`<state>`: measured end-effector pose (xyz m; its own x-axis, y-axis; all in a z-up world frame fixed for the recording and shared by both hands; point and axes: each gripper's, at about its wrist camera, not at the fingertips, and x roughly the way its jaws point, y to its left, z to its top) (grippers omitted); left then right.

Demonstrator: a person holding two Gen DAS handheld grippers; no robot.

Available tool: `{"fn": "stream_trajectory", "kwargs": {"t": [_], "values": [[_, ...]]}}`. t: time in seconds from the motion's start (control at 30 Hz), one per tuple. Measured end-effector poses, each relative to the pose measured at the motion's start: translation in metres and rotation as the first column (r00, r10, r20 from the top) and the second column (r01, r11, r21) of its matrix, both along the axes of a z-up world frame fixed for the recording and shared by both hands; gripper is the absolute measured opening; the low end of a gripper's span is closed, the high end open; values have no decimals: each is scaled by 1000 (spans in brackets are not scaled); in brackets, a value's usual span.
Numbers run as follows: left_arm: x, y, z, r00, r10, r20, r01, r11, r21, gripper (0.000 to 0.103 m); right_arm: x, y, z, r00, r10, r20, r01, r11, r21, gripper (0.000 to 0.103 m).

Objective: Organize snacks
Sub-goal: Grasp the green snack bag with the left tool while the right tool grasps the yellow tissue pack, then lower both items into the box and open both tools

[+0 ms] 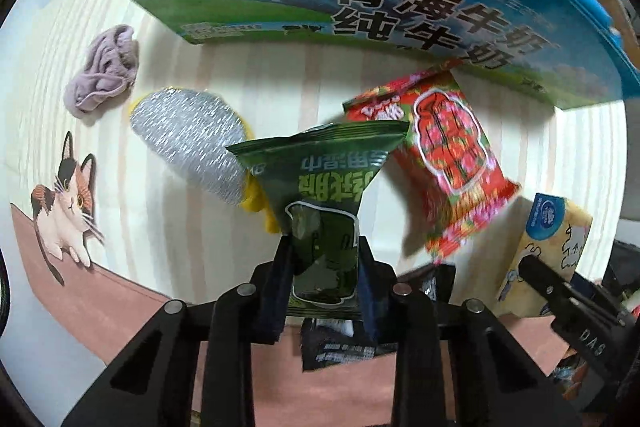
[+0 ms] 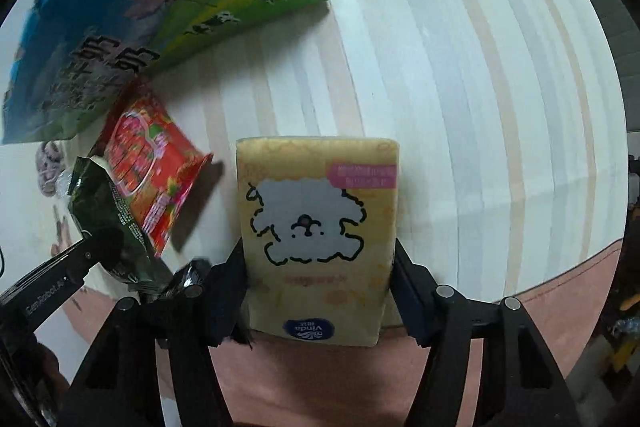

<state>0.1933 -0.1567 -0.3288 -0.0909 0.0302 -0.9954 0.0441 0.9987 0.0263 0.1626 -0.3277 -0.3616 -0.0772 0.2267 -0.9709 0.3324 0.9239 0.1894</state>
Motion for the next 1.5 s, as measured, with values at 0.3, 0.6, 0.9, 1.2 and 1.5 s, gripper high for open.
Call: {"fn": "stream_trajectory", "kwargs": {"t": [0.3,0.6,0.9,1.2,1.5], "values": [[-26,-4,92,997,-24,78,34,991,-128,24,-13,3,70,993,26,114,-38,994,102,67],[82,-13,201,954,-108,281,161,972,-170,19,65,18,191,937,102,334,-138,987,87,67],[197,-9,132,979,-115,168,138,981,-133,17,167,31,164,953,171,250,-168,985,-34,67],[252,-33,66,986,-165,26,167,982,-93,17,218,45,82,971,234,52,-229,970,-86,67],[264,-38,42,985,-170,-44,167,984,-59,24,231,49,36,967,247,-64,-251,965,-78,71]]}}
